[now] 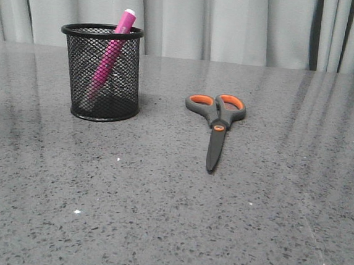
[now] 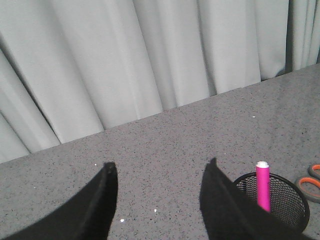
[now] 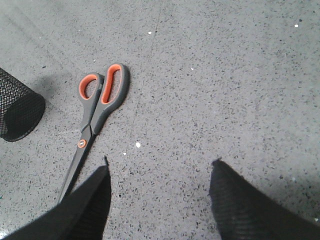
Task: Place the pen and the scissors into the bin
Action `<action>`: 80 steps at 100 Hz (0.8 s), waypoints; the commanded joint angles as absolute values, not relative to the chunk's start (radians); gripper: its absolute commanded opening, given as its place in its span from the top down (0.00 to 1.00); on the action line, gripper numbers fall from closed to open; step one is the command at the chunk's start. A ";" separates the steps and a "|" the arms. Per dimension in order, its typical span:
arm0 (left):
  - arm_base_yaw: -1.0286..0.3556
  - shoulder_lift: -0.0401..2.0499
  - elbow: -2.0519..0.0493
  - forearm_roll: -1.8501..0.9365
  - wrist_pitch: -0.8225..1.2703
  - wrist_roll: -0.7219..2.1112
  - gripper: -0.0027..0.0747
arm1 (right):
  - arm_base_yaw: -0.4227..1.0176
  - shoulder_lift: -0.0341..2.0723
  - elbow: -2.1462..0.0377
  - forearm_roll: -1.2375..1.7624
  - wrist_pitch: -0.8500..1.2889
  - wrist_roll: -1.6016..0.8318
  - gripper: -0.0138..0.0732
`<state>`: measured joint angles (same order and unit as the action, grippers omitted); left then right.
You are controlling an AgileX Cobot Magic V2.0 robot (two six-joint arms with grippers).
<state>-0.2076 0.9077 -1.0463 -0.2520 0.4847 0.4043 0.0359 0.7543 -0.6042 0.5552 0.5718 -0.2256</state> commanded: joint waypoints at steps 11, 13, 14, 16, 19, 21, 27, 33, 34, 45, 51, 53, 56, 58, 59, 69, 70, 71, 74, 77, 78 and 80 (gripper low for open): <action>-0.202 0.896 -1.074 -0.262 0.404 0.402 0.52 | 0.029 0.790 -0.698 0.573 0.581 -0.260 0.39; -0.200 0.896 -1.074 -0.262 0.404 0.398 0.52 | 0.029 0.796 -0.709 0.571 0.588 -0.260 0.39; -0.197 0.896 -1.074 -0.262 0.404 0.395 0.52 | 0.029 0.802 -0.713 0.570 0.596 -0.260 0.39; -0.191 0.896 -1.074 -0.262 0.404 0.388 0.52 | 0.029 0.808 -0.726 0.564 0.608 -0.260 0.39; -0.182 0.896 -1.074 -0.262 0.404 0.386 0.52 | 0.029 0.824 -0.744 0.556 0.627 -0.260 0.39; -0.174 0.896 -1.074 -0.262 0.404 0.384 0.52 | 0.029 0.835 -0.758 0.549 0.642 -0.260 0.39; -0.150 0.896 -1.069 -0.275 0.404 0.384 0.52 | 0.029 0.867 -0.806 0.525 0.689 -0.260 0.39; -0.120 0.893 -1.061 -0.299 0.398 0.384 0.52 | 0.031 0.902 -0.850 0.499 0.751 -0.266 0.39; -0.117 0.891 -1.059 -0.301 0.395 0.384 0.52 | 0.031 0.906 -0.861 0.495 0.757 -0.274 0.39; -0.076 0.876 -1.021 -0.332 0.378 0.384 0.52 | 0.068 0.925 -0.906 0.496 0.751 -0.310 0.39; -0.063 0.863 -0.993 -0.347 0.361 0.384 0.52 | 0.107 0.925 -0.917 0.496 0.711 -0.310 0.39; -0.063 0.858 -0.982 -0.349 0.353 0.384 0.52 | 0.122 0.925 -0.919 0.496 0.701 -0.310 0.39; -0.062 0.850 -0.967 -0.349 0.339 0.384 0.52 | 0.143 0.935 -0.922 0.496 0.691 -0.305 0.39; -0.062 0.845 -0.957 -0.352 0.334 0.384 0.52 | 0.158 0.940 -0.927 0.496 0.686 -0.300 0.39; -0.062 0.840 -0.951 -0.352 0.327 0.384 0.52 | 0.168 0.945 -0.930 0.496 0.686 -0.300 0.39; -0.062 0.810 -0.912 -0.358 0.281 0.384 0.52 | 0.226 1.012 -0.971 0.494 0.721 -0.258 0.39; -0.062 0.807 -0.909 -0.358 0.272 0.384 0.52 | 0.229 1.025 -0.976 0.492 0.734 -0.252 0.39; -0.062 0.802 -0.905 -0.358 0.269 0.384 0.52 | 0.236 1.031 -0.985 0.492 0.740 -0.247 0.39; -0.062 0.791 -0.896 -0.360 0.252 0.384 0.52 | 0.250 1.058 -1.005 0.486 0.771 -0.217 0.39; -0.062 0.780 -0.891 -0.360 0.237 0.384 0.52 | 0.265 1.091 -1.026 0.476 0.790 -0.201 0.39; -0.062 0.775 -0.888 -0.360 0.235 0.384 0.52 | 0.272 1.097 -1.037 0.469 0.794 -0.197 0.39; -0.062 0.769 -0.886 -0.360 0.229 0.384 0.52 | 0.285 1.115 -1.052 0.460 0.803 -0.179 0.39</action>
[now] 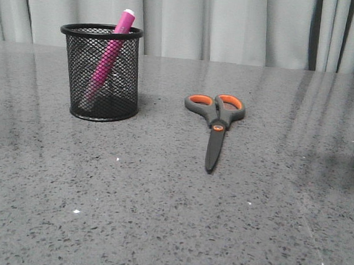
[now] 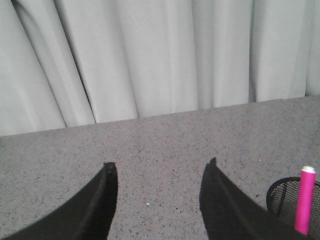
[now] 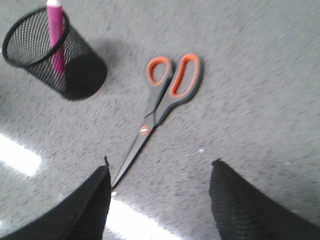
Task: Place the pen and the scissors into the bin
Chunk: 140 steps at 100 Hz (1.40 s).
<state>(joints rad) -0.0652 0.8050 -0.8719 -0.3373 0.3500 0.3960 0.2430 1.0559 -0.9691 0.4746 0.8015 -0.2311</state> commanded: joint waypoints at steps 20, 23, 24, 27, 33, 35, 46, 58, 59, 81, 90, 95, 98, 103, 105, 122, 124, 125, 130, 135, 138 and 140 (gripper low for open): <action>-0.062 0.733 -0.886 -0.360 0.227 0.384 0.52 | 0.439 1.271 -1.202 0.134 0.810 0.142 0.39; -0.062 0.733 -0.886 -0.360 0.227 0.384 0.52 | 0.465 1.302 -1.223 0.053 0.821 0.212 0.39; -0.062 0.733 -0.886 -0.360 0.227 0.384 0.52 | 0.477 1.309 -1.234 0.015 0.825 0.242 0.39; -0.062 0.733 -0.886 -0.360 0.227 0.384 0.52 | 0.502 1.335 -1.254 -0.048 0.844 0.287 0.39; -0.062 0.733 -0.886 -0.360 0.227 0.384 0.52 | 0.547 1.395 -1.296 -0.125 0.878 0.331 0.39; -0.062 0.733 -0.886 -0.360 0.227 0.384 0.52 | 0.558 1.414 -1.308 -0.131 0.887 0.338 0.39; -0.062 0.733 -0.886 -0.360 0.226 0.384 0.52 | 0.581 1.505 -1.356 -0.131 0.894 0.362 0.39; -0.062 0.733 -0.886 -0.360 0.224 0.384 0.52 | 0.581 1.599 -1.395 -0.116 0.906 0.390 0.39; -0.062 0.733 -0.886 -0.360 0.224 0.384 0.52 | 0.581 1.603 -1.399 -0.113 0.906 0.390 0.39; -0.062 0.733 -0.886 -0.360 0.211 0.384 0.52 | 0.581 1.682 -1.424 -0.079 0.902 0.406 0.39; -0.062 0.733 -0.886 -0.360 0.200 0.384 0.52 | 0.581 1.696 -1.424 -0.079 0.906 0.408 0.39; -0.062 0.733 -0.886 -0.360 0.196 0.384 0.52 | 0.581 1.702 -1.425 -0.077 0.899 0.410 0.39; -0.062 0.733 -0.886 -0.360 0.196 0.384 0.52 | 0.581 1.708 -1.427 -0.077 0.894 0.417 0.39; -0.062 0.733 -0.886 -0.360 0.194 0.384 0.52 | 0.581 1.717 -1.433 -0.072 0.892 0.418 0.39; -0.062 0.733 -0.886 -0.360 0.194 0.384 0.52 | 0.581 1.719 -1.435 -0.072 0.890 0.418 0.39; -0.062 0.733 -0.886 -0.360 0.194 0.384 0.52 | 0.581 1.743 -1.443 -0.072 0.870 0.422 0.39; -0.062 0.733 -0.886 -0.360 0.194 0.384 0.52 | 0.581 1.743 -1.443 -0.072 0.870 0.422 0.39; -0.062 0.733 -0.886 -0.360 0.194 0.384 0.52 | 0.581 1.747 -1.443 -0.072 0.868 0.422 0.39; -0.062 0.733 -0.886 -0.360 0.194 0.384 0.52 | 0.581 1.750 -1.443 -0.072 0.864 0.422 0.39; -0.062 0.733 -0.886 -0.360 0.194 0.384 0.52 | 0.581 1.754 -1.443 -0.074 0.864 0.422 0.39; -0.062 0.733 -0.886 -0.360 0.194 0.384 0.52 | 0.581 1.759 -1.443 -0.079 0.864 0.422 0.39; -0.062 0.733 -0.886 -0.360 0.194 0.384 0.52 | 0.581 1.761 -1.443 -0.079 0.864 0.422 0.39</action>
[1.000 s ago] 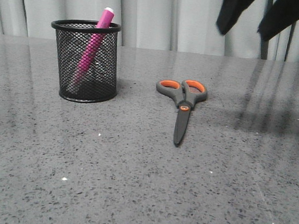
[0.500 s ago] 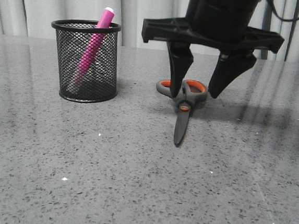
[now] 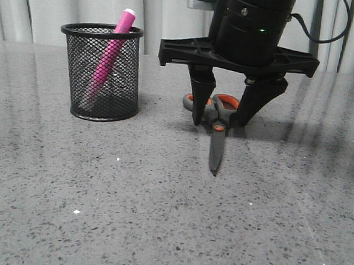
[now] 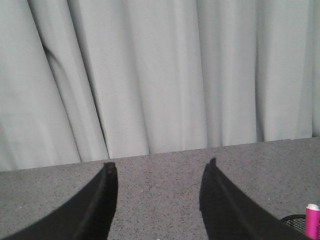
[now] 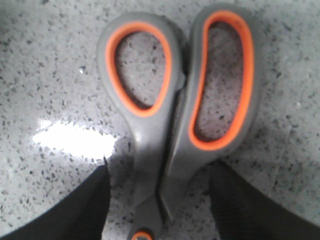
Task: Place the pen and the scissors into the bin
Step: 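Lower the right gripper onto the scissors handles and grasp them, then lift the scissors with the right gripper and carry toward the cup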
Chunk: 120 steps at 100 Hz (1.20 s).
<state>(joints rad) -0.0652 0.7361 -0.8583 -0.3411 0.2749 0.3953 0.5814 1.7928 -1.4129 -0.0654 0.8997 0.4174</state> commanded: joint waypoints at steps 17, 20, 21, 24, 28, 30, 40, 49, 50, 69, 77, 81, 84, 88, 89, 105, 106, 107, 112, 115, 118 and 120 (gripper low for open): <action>-0.062 0.733 -0.886 -0.360 0.194 0.384 0.52 | 0.581 1.777 -1.443 -0.083 0.861 0.422 0.45; -0.062 0.733 -0.886 -0.360 0.194 0.384 0.52 | 0.581 1.780 -1.443 -0.083 0.861 0.422 0.49; -0.062 0.733 -0.886 -0.360 0.194 0.384 0.52 | 0.581 1.779 -1.443 -0.085 0.863 0.422 0.51; -0.062 0.733 -0.886 -0.360 0.194 0.384 0.52 | 0.581 1.781 -1.443 -0.084 0.863 0.422 0.58; -0.062 0.733 -0.886 -0.360 0.194 0.384 0.52 | 0.581 1.783 -1.443 -0.084 0.863 0.416 0.67; -0.062 0.733 -0.886 -0.360 0.194 0.384 0.52 | 0.581 1.783 -1.443 -0.085 0.863 0.414 0.70; -0.062 0.733 -0.886 -0.360 0.194 0.384 0.52 | 0.581 1.783 -1.443 -0.110 0.866 0.401 0.88; -0.062 0.733 -0.886 -0.360 0.194 0.384 0.52 | 0.581 1.783 -1.443 -0.138 0.874 0.401 0.93; -0.062 0.733 -0.886 -0.360 0.194 0.384 0.52 | 0.581 1.781 -1.443 -0.140 0.874 0.401 0.93; -0.062 0.733 -0.886 -0.360 0.194 0.384 0.52 | 0.583 1.714 -1.433 -0.203 0.820 0.401 0.93; -0.062 0.733 -0.886 -0.360 0.196 0.384 0.52 | 0.583 1.653 -1.398 -0.223 0.757 0.401 0.93; -0.062 0.733 -0.886 -0.360 0.196 0.384 0.52 | 0.583 1.622 -1.367 -0.223 0.701 0.403 0.93; -0.062 0.733 -0.886 -0.360 0.196 0.384 0.52 | 0.583 1.596 -1.342 -0.223 0.668 0.406 0.93; -0.062 0.733 -0.886 -0.360 0.198 0.384 0.52 | 0.583 1.555 -1.300 -0.223 0.579 0.412 0.93; -0.062 0.733 -0.886 -0.360 0.198 0.384 0.52 | 0.583 1.540 -1.284 -0.223 0.564 0.415 0.93; -0.062 0.733 -0.886 -0.360 0.200 0.384 0.52 | 0.583 1.391 -1.116 -0.223 0.198 0.415 0.93; -0.062 0.733 -0.886 -0.360 0.200 0.384 0.52 | 0.583 1.381 -1.105 -0.223 0.166 0.415 0.93; -0.062 0.733 -0.886 -0.360 0.200 0.384 0.52 | 0.583 1.376 -1.099 -0.223 0.134 0.415 0.93; -0.062 0.733 -0.886 -0.360 0.201 0.384 0.52 | 0.583 1.347 -1.069 -0.223 0.029 0.415 0.93; -0.062 0.733 -0.886 -0.363 0.201 0.384 0.52 | 0.583 1.338 -1.056 -0.223 -0.026 0.415 0.93; -0.062 0.733 -0.886 -0.369 0.201 0.384 0.52 | 0.583 1.336 -1.051 -0.223 -0.085 0.415 0.93; -0.062 0.733 -0.886 -0.370 0.201 0.384 0.52 | 0.583 1.336 -1.051 -0.223 -0.104 0.415 0.93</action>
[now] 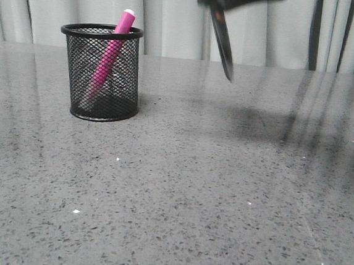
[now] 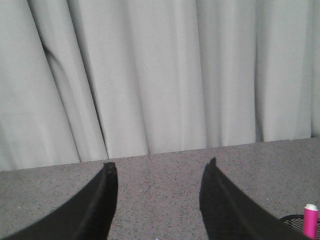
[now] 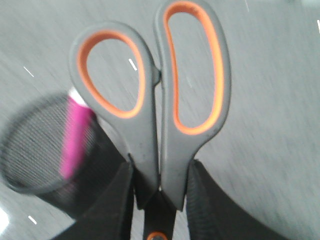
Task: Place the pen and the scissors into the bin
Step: 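Lift the scissors with the right gripper and carry toward the cup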
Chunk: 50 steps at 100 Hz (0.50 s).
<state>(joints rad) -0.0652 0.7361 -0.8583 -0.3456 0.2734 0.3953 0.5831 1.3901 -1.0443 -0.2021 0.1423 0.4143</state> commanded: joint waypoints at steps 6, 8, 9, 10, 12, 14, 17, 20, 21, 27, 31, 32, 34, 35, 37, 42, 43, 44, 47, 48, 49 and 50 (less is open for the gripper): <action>-0.062 0.733 -0.886 -0.370 0.201 0.384 0.52 | 0.583 1.341 -1.051 -0.223 -0.192 0.415 0.93; -0.062 0.733 -0.886 -0.370 0.201 0.384 0.52 | 0.583 1.343 -1.051 -0.223 -0.222 0.415 0.93; -0.062 0.733 -0.886 -0.370 0.201 0.384 0.52 | 0.583 1.348 -1.051 -0.223 -0.233 0.415 0.93; -0.062 0.733 -0.886 -0.370 0.201 0.384 0.52 | 0.583 1.349 -1.051 -0.223 -0.254 0.415 0.93; -0.062 0.733 -0.886 -0.370 0.201 0.384 0.52 | 0.583 1.355 -1.051 -0.223 -0.273 0.415 0.93; -0.062 0.733 -0.886 -0.370 0.201 0.384 0.52 | 0.583 1.361 -1.051 -0.223 -0.301 0.415 0.93; -0.062 0.733 -0.886 -0.370 0.201 0.384 0.52 | 0.583 1.372 -1.051 -0.225 -0.353 0.415 0.93; -0.062 0.733 -0.886 -0.370 0.201 0.384 0.52 | 0.583 1.387 -1.051 -0.225 -0.393 0.415 0.93; -0.062 0.733 -0.886 -0.370 0.201 0.384 0.52 | 0.583 1.391 -1.051 -0.225 -0.403 0.415 0.93; -0.062 0.733 -0.886 -0.370 0.201 0.384 0.52 | 0.583 1.422 -1.053 -0.230 -0.500 0.415 0.93; -0.062 0.733 -0.886 -0.370 0.201 0.384 0.52 | 0.583 1.443 -1.053 -0.244 -0.579 0.415 0.93; -0.062 0.733 -0.886 -0.370 0.201 0.384 0.52 | 0.583 1.451 -1.053 -0.251 -0.593 0.415 0.93; -0.062 0.733 -0.886 -0.370 0.201 0.384 0.52 | 0.583 1.464 -1.053 -0.259 -0.635 0.415 0.93; -0.062 0.733 -0.886 -0.370 0.201 0.384 0.52 | 0.583 1.469 -1.053 -0.262 -0.648 0.415 0.93; -0.062 0.733 -0.886 -0.370 0.201 0.384 0.52 | 0.583 1.482 -1.053 -0.266 -0.687 0.415 0.93; -0.062 0.733 -0.886 -0.370 0.201 0.384 0.52 | 0.583 1.513 -1.055 -0.275 -0.773 0.415 0.93; -0.062 0.733 -0.886 -0.370 0.201 0.384 0.52 | 0.583 1.518 -1.055 -0.277 -0.795 0.415 0.93; -0.062 0.733 -0.886 -0.370 0.201 0.384 0.52 | 0.583 1.527 -1.055 -0.280 -0.804 0.415 0.93; -0.062 0.733 -0.886 -0.370 0.201 0.384 0.52 | 0.583 1.543 -1.057 -0.284 -0.843 0.415 0.93; -0.062 0.733 -0.886 -0.370 0.201 0.384 0.52 | 0.583 1.552 -1.057 -0.284 -0.858 0.415 0.93; -0.062 0.733 -0.886 -0.370 0.201 0.384 0.52 | 0.583 1.556 -1.057 -0.284 -0.865 0.413 0.93; -0.062 0.733 -0.886 -0.370 0.201 0.384 0.52 | 0.583 1.559 -1.060 -0.284 -0.875 0.410 0.93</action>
